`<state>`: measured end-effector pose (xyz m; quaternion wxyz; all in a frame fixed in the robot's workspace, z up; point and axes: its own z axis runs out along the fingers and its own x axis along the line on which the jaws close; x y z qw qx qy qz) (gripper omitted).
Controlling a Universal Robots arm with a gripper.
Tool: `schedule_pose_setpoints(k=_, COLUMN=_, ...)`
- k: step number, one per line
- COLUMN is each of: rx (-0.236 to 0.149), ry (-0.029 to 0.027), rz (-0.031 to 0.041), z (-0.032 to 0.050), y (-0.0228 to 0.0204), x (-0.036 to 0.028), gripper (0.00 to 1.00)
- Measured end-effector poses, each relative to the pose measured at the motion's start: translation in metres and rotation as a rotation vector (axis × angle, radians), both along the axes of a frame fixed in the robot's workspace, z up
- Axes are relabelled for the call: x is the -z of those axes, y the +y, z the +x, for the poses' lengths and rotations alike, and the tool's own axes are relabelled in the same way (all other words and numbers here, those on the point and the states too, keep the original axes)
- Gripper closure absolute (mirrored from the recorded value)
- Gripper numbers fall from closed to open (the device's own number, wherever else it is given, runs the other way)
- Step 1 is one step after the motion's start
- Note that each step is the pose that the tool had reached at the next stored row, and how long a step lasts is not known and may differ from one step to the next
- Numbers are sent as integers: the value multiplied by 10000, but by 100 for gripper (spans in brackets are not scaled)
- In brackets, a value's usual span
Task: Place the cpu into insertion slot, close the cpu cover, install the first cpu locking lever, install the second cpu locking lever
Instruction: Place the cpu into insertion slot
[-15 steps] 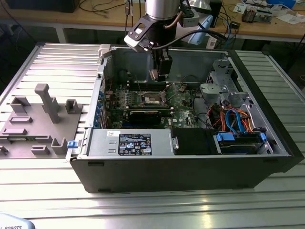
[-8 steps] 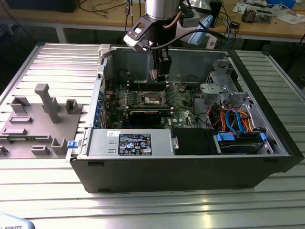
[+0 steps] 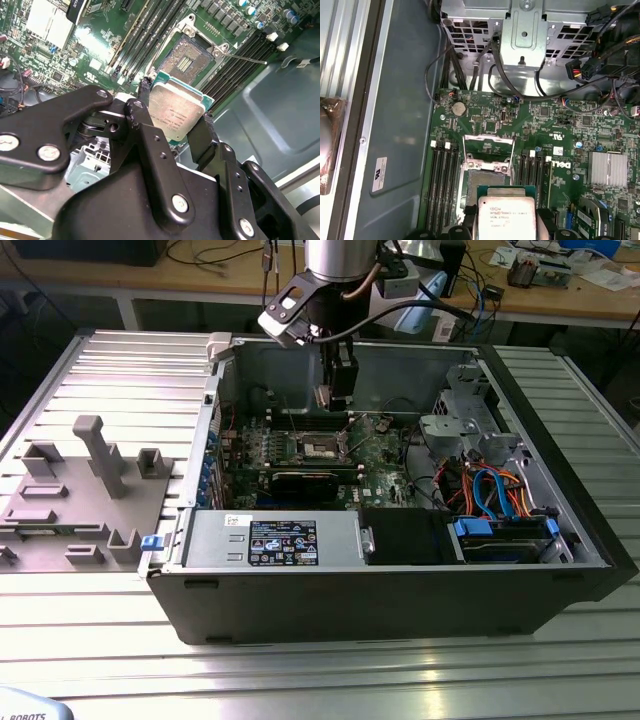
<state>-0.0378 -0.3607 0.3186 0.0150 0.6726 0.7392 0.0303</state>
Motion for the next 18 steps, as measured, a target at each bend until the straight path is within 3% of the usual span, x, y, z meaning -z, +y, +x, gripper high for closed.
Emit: schedule_pose_setpoints(k=18, rx=609, ry=1, rz=1, z=0, y=0, x=0, gripper=45)
